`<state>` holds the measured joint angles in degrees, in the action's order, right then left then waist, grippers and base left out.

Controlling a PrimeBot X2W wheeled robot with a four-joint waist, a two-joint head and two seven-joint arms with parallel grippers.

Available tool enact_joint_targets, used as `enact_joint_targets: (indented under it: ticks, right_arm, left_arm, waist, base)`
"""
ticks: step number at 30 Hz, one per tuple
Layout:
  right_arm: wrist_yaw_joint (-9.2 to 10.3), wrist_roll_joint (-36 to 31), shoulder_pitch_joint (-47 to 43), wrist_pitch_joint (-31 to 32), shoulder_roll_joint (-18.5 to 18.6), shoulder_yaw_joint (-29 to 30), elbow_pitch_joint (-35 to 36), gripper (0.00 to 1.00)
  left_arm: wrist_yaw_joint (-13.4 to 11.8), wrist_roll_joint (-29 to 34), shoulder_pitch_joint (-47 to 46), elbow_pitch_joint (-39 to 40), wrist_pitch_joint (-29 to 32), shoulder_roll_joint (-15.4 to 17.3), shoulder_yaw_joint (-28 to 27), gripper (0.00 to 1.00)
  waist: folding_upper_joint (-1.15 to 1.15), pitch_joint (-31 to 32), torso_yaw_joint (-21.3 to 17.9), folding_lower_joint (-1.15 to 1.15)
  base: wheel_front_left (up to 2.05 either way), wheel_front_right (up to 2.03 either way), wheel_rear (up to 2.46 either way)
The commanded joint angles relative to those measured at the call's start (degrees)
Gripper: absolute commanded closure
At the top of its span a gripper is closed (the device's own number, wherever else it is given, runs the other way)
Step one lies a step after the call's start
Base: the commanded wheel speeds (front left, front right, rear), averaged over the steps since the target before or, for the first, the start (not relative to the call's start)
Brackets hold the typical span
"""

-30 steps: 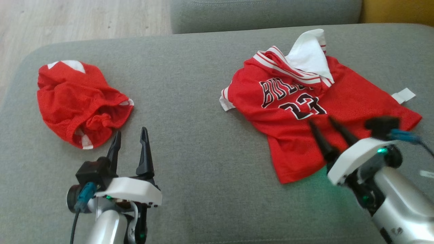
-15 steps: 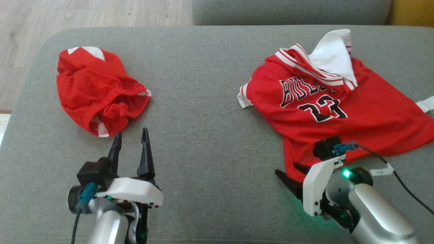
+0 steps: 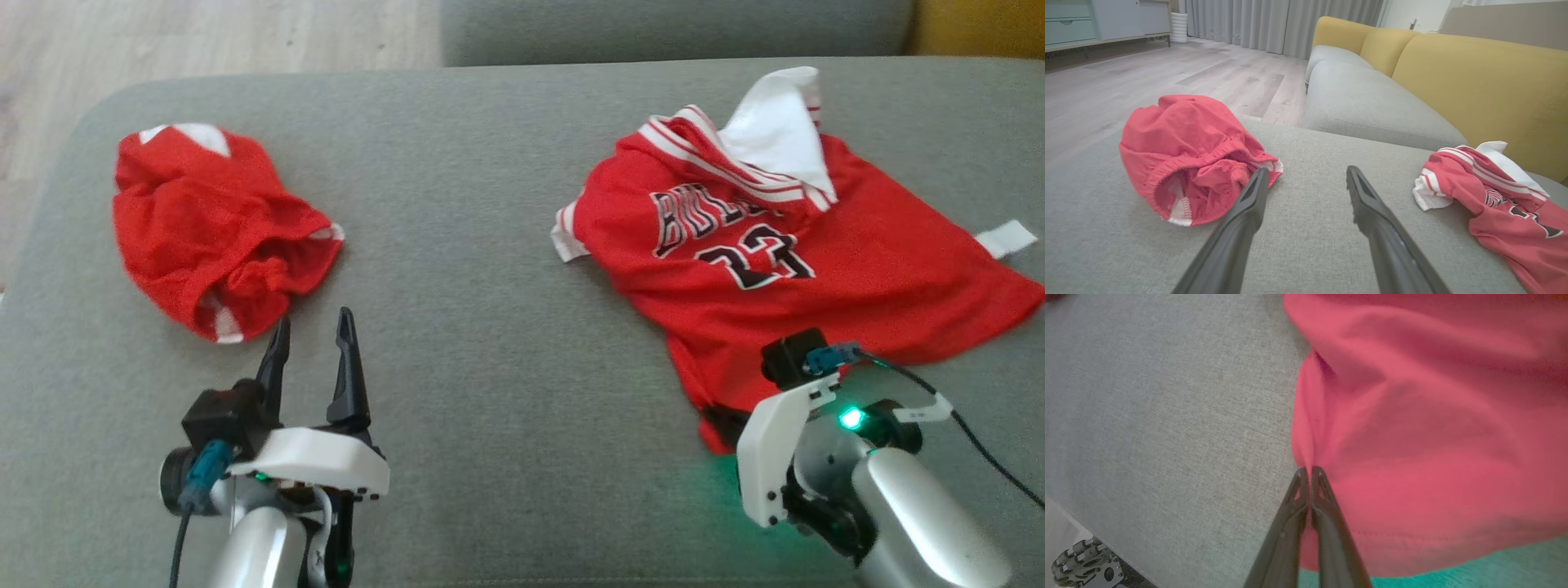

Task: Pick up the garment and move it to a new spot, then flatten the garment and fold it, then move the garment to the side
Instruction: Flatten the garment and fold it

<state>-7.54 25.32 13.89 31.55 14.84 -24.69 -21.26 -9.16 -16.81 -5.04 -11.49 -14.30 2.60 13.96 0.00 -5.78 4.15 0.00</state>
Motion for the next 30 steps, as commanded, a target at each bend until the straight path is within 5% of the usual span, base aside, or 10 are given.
enact_joint_targets:
  ticks: [1,6,13,20,21,22,30]
  right_arm:
    - [0.05,-0.21,0.38,0.55,0.67,-0.03,2.86,1.00]
    - [0.05,0.58,-1.29,8.13,8.08,1.00,10.27,1.00]
    - [0.05,2.85,-2.90,18.07,20.55,9.73,13.60,1.00]
    - [0.05,0.55,1.35,14.32,25.08,13.91,5.95,1.00]
    - [0.05,0.08,2.15,12.49,24.37,14.25,4.35,0.63]
    - [0.05,-0.36,2.86,10.61,23.50,14.68,2.84,0.00]
    - [0.05,2.69,4.96,-2.76,15.34,16.11,3.48,0.00]
  left_arm:
    - [-0.28,-0.16,-1.63,1.56,-0.70,0.28,-2.16,0.00]
    - [-0.28,-0.18,-1.50,1.58,-0.70,0.28,-2.66,0.00]
    - [-0.38,0.08,-2.11,2.05,-0.70,0.28,-2.46,0.00]
    - [-0.15,0.24,-2.94,1.43,-0.70,0.28,-2.03,0.00]
    - [-0.10,0.24,-2.99,1.27,-0.70,0.28,-1.95,0.00]
    - [-0.07,0.25,-3.04,1.14,-0.70,0.28,-1.87,0.00]
    - [0.42,1.15,-2.82,0.87,-0.70,0.69,-2.59,0.00]
  waist:
    - [0.00,0.31,-1.00,0.00]
    - [0.00,0.54,-3.58,0.00]
    - [0.00,-0.18,-5.29,0.00]
    - [0.00,-0.82,-4.64,0.00]
    - [0.00,-0.69,-4.51,0.00]
    - [0.00,-0.57,-4.39,0.00]
    - [0.00,0.27,-5.02,0.00]
  base:
    - [0.00,0.00,0.00]
    - [0.00,0.00,0.00]
    - [0.00,0.00,0.00]
    - [0.00,0.00,0.00]
    - [0.00,0.00,0.00]
    - [0.00,0.00,0.00]
    - [0.00,0.00,0.00]
